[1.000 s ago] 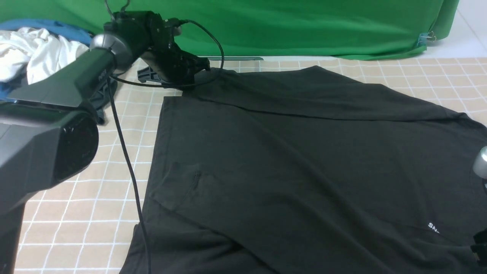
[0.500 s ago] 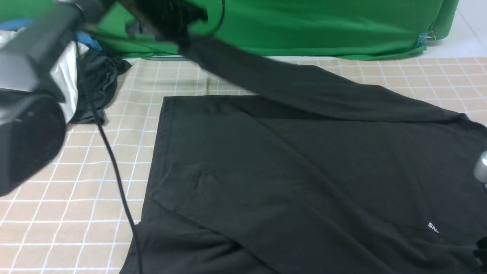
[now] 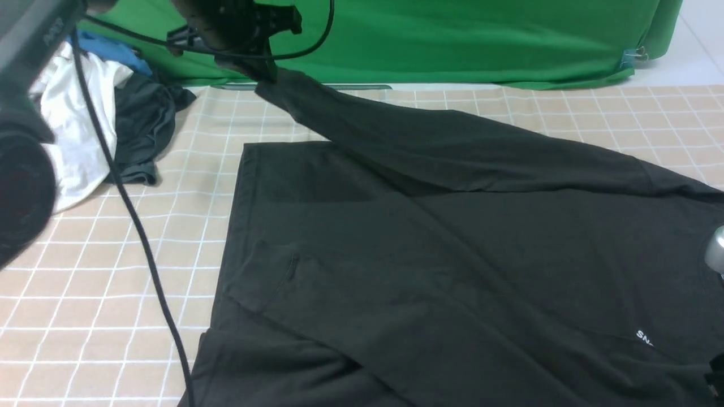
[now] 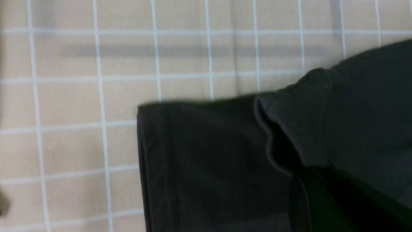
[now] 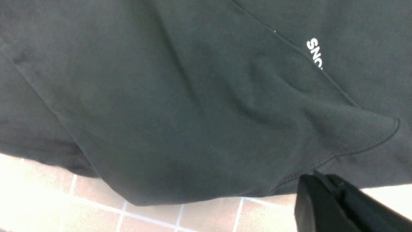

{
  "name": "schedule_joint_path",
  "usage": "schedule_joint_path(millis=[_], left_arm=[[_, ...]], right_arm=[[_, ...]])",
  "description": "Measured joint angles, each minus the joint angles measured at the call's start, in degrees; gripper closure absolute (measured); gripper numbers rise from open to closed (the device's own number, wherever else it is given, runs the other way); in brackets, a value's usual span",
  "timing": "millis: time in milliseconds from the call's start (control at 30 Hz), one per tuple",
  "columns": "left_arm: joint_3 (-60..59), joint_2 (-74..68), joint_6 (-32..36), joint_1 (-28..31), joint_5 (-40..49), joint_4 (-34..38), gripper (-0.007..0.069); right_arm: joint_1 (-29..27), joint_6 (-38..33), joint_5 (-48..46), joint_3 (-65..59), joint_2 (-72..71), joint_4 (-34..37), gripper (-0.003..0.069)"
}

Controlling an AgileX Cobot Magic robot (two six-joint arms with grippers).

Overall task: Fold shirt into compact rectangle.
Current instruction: 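Fold the left side of the dark shirt inward over its body with the left gripper, then grasp the near edge of the shirt at its hem and shoulder corners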

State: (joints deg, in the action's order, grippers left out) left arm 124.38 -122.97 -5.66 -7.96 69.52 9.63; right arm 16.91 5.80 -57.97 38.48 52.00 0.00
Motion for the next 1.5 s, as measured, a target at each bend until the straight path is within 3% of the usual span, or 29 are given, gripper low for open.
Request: schedule_joint_path(millis=[400,667,1033,1233,1333,1400,1500], left_arm=[[-33.73,20.94,-3.72,-0.05,-0.18,-2.15,0.0595],[-53.17,29.77,-6.0,-0.1,-4.82,-1.28,0.0595],[-60.18,30.62,-6.98,-0.1,-7.4,3.02,0.0587],[-60.18,30.62,-7.03,-0.1,-7.34,2.85,0.0459],[-60.04,30.62,-7.03,-0.1,-7.42,1.56,0.0312],[-58.98,30.62,-7.87,-0.14,-8.77,-0.17,0.0257],[-56.71,30.62,-12.42,-0.14,-11.64,-2.28,0.0225]], right_arm=[[0.0,0.0,3.24,0.0,0.0,0.0,0.0608],[0.0,0.0,5.35,0.0,0.0,0.0,0.0602],[0.0,0.0,6.78,0.0,0.0,0.0,0.0593],[0.0,0.0,7.22,0.0,0.0,0.0,0.0588],[0.0,0.0,7.42,0.0,0.0,0.0,0.0588],[0.0,0.06,8.09,0.0,0.0,-0.4,0.0588],[-0.06,0.51,8.85,0.0,0.08,-1.6,0.0588]])
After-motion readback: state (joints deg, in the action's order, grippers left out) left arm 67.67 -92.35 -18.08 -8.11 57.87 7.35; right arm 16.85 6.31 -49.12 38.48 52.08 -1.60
